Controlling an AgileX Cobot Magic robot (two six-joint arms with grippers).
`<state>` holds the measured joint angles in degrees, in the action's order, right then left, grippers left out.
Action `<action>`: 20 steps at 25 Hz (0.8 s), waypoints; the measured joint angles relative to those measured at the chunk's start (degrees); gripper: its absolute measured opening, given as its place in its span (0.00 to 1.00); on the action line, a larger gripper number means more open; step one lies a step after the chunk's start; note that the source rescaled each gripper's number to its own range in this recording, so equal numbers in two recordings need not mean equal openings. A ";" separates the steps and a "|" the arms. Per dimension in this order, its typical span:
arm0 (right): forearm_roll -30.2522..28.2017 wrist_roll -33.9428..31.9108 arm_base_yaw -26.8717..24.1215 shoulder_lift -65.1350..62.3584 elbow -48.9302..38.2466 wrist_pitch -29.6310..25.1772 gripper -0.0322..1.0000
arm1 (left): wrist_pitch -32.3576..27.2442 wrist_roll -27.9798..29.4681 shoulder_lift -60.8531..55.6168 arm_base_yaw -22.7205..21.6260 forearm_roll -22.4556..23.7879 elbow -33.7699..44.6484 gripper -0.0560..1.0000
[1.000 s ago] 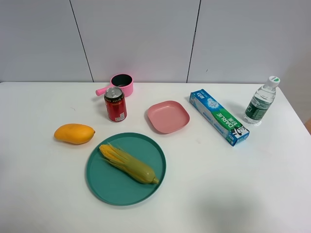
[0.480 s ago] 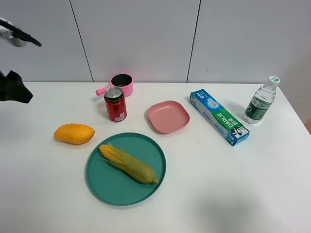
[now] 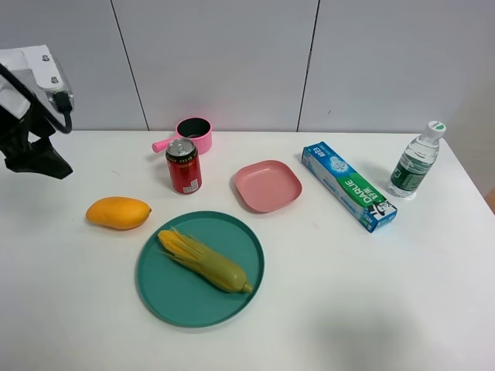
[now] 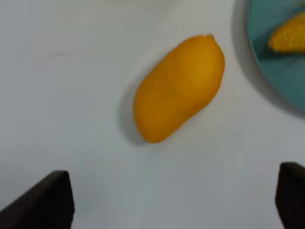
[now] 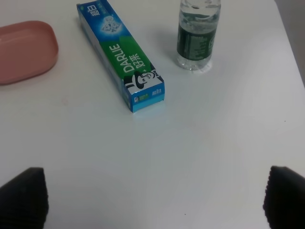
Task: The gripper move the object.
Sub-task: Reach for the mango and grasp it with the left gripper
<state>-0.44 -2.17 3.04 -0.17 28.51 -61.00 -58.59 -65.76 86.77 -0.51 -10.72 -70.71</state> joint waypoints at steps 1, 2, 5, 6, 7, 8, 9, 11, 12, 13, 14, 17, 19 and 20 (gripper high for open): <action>0.00 0.00 0.00 0.00 0.00 0.00 1.00 | 1.01 -2.29 0.20 0.00 -0.14 -0.04 1.00; 0.00 0.00 0.00 0.00 0.00 0.00 1.00 | 2.06 -4.47 0.46 0.00 -0.58 -0.04 1.00; 0.00 0.00 0.00 0.00 0.00 0.00 1.00 | 4.02 -8.26 2.00 0.00 -2.00 -0.22 1.00; 0.00 0.00 0.00 0.00 0.00 0.00 1.00 | 4.15 -8.87 2.87 0.00 -2.48 -0.22 1.00; 0.00 0.00 0.00 0.00 0.00 0.00 1.00 | 4.20 -9.16 3.91 0.00 -2.77 -0.22 1.00; 0.00 0.00 0.00 0.00 0.00 0.00 1.00 | 4.20 -9.22 4.92 0.00 -2.77 -0.22 0.99; 0.00 0.00 0.00 0.00 0.00 0.00 1.00 | 4.20 -9.27 6.21 0.00 -2.70 -0.22 0.97; 0.00 0.00 0.00 0.00 0.00 0.00 1.00 | 4.29 -9.40 8.46 0.00 -1.50 -0.22 0.91; 0.00 0.00 0.00 0.00 0.00 0.00 1.00 | 4.42 -9.40 9.53 0.00 -0.60 -0.22 0.89; 0.00 0.00 0.00 0.00 0.00 0.00 1.00 | 4.74 -9.40 10.51 0.00 0.02 -0.22 0.87; 0.00 0.00 0.00 0.00 0.00 0.00 1.00 | 5.36 -9.40 11.45 0.00 0.33 -0.22 0.87; 0.00 0.00 0.00 0.00 0.00 0.00 1.00 | 6.84 -9.40 13.87 0.95 0.81 -0.22 0.85; 0.00 0.00 0.00 0.00 0.00 0.05 1.00 | 7.23 -9.40 15.61 2.87 1.15 -0.22 0.84; 0.00 0.00 0.00 0.00 0.00 0.05 1.00 | 7.84 -9.40 16.59 3.90 1.67 -0.22 0.84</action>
<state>-0.44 -2.17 3.04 -0.17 28.51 -60.95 -50.74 -75.16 103.36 3.39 -9.05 -70.93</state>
